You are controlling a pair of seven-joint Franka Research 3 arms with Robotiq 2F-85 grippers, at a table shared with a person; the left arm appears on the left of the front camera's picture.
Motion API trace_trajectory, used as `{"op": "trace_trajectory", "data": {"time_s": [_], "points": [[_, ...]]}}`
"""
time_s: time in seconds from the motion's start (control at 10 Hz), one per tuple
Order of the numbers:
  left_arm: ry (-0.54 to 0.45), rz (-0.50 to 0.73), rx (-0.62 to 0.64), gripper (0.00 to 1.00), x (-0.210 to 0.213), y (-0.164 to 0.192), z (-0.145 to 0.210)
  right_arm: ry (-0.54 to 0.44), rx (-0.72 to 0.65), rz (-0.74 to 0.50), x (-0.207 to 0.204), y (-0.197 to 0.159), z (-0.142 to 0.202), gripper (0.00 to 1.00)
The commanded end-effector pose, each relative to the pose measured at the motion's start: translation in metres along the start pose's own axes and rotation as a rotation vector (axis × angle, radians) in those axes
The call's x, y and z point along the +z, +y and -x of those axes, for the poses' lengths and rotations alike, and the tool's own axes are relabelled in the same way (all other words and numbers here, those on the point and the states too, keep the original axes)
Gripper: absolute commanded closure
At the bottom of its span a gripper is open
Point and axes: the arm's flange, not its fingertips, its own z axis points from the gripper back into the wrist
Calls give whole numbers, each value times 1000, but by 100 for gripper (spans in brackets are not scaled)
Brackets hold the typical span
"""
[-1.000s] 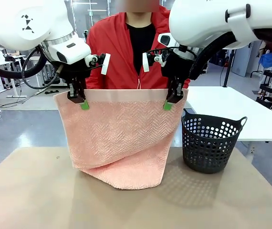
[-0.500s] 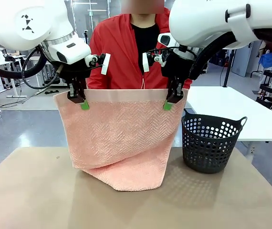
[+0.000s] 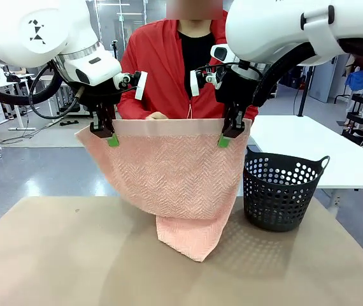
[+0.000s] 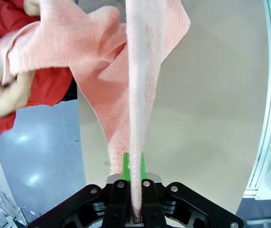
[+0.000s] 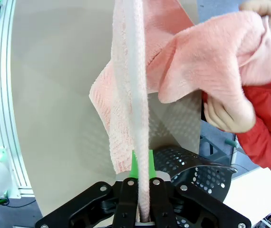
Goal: Fold the towel.
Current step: Release the end of the 100 cm Hotel Towel you were holding and grab the top end of the folded side.
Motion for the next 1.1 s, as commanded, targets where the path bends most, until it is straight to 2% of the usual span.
{"op": "trace_trajectory", "data": {"time_s": [0.0, 1.0], "points": [[-3, -3, 1, 100, 2, 3, -1, 1, 0, -2, 1, 0, 1, 100], [-3, -3, 1, 100, 2, 3, -1, 1, 0, -2, 1, 0, 1, 100]]}}
